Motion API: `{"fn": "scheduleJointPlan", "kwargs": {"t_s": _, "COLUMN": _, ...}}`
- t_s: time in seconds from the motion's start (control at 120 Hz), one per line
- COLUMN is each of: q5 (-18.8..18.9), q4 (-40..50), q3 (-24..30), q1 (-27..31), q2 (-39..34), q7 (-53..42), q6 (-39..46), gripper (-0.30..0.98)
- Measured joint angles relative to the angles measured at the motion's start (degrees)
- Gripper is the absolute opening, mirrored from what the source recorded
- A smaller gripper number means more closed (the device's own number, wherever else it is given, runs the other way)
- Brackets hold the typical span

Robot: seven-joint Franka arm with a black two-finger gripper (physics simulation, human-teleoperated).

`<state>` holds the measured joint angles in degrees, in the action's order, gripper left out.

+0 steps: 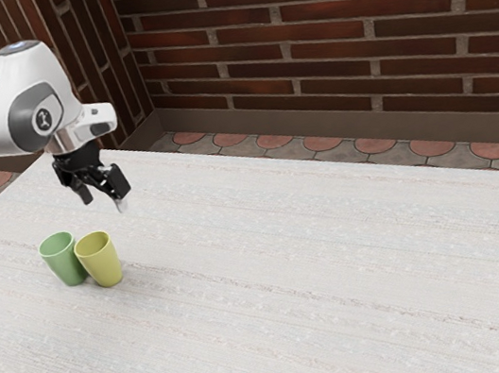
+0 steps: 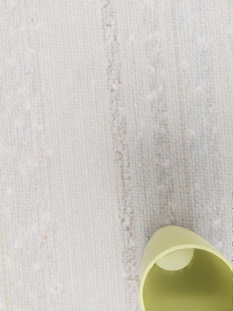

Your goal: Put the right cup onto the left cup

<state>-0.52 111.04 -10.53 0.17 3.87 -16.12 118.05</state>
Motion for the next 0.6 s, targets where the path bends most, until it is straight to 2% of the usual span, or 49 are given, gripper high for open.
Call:
{"fn": "scheduleJointPlan", "kwargs": {"t_s": 0.175, "q5": -0.01, "q4": -0.02, "q3": -0.02, "q1": 3.88, "q2": 1.30, "q7": -0.01, "q6": 0.33, "gripper": 0.69}}
{"fn": "scheduleJointPlan", "kwargs": {"t_s": 0.6, "q5": -0.76, "q4": -1.32, "q3": 0.42, "q1": 3.21, "q2": 10.06, "q7": 0.03, "q6": 4.52, "gripper": 0.69}}
